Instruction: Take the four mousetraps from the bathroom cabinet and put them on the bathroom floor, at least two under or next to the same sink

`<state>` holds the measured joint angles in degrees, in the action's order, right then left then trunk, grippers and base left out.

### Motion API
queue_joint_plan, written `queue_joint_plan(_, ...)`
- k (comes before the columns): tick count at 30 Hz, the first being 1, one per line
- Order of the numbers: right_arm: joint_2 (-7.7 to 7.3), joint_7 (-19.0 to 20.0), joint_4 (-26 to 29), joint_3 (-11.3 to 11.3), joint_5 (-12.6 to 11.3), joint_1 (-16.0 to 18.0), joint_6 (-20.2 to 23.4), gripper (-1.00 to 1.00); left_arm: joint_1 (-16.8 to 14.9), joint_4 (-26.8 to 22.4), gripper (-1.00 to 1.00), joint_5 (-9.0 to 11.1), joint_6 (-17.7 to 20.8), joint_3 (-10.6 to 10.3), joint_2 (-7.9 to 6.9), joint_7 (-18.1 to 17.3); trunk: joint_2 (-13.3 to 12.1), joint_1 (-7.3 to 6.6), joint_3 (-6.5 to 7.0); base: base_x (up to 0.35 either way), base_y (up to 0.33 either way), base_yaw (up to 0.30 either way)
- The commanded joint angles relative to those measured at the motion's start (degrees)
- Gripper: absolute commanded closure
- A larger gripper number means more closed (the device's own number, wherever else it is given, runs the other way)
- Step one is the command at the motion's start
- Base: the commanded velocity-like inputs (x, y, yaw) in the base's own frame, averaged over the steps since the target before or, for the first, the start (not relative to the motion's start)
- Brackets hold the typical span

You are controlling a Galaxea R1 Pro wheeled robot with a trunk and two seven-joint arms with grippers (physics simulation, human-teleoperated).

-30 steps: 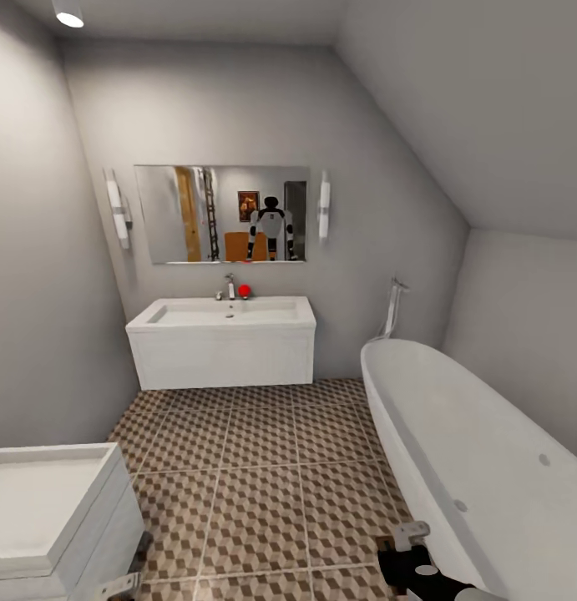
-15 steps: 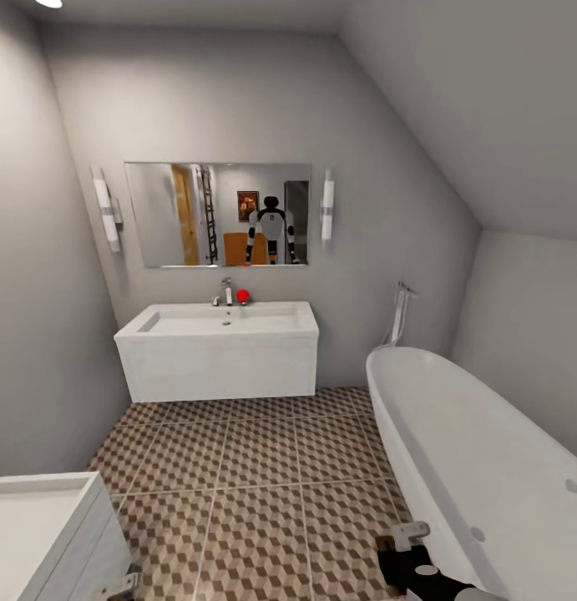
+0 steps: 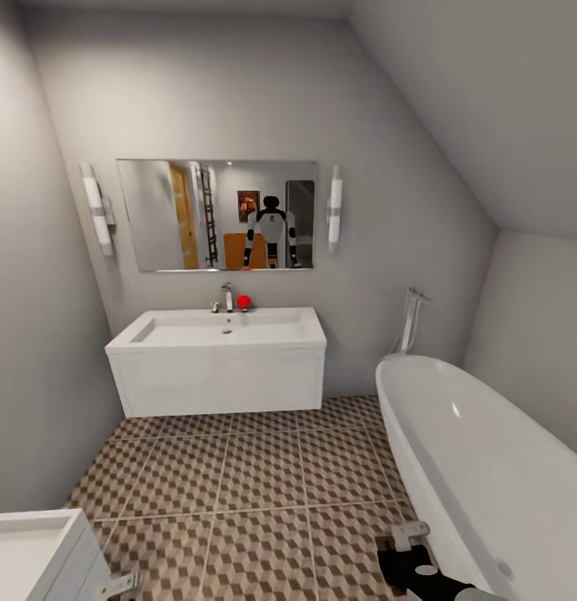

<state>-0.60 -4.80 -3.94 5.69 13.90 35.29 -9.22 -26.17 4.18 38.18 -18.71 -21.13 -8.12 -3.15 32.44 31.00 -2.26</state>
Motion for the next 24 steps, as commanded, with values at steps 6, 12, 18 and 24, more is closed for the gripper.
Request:
queue_joint_plan(6,0.06,-0.13,-0.28,0.45,0.60,0.13,-0.37,1.00,-0.11,0.23,1.00,0.40,-0.28,-0.50,0.03,-0.28,0.10,0.06,-0.11,0.332,0.002,0.000)
queue_joint_plan(12,0.07,-0.12,-0.28,0.46,0.60,0.13,-0.36,1.00,-0.11,0.23,1.00,0.40,-0.29,-0.50,0.05,-0.28,0.10,0.06,-0.11,0.332,0.000,0.000)
queue_joint_plan(18,0.07,-0.05,-0.28,0.46,0.60,0.13,-0.38,1.00,-0.11,0.22,1.00,0.40,-0.30,-0.50,0.08,-0.28,0.10,0.06,-0.11,0.332,0.000,0.000)
queue_joint_plan(24,0.07,-0.04,-0.28,0.45,0.60,0.13,-0.37,1.00,-0.11,0.22,1.00,0.40,-0.35,-0.50,0.12,-0.28,0.10,0.06,-0.11,0.332,0.000,0.000)
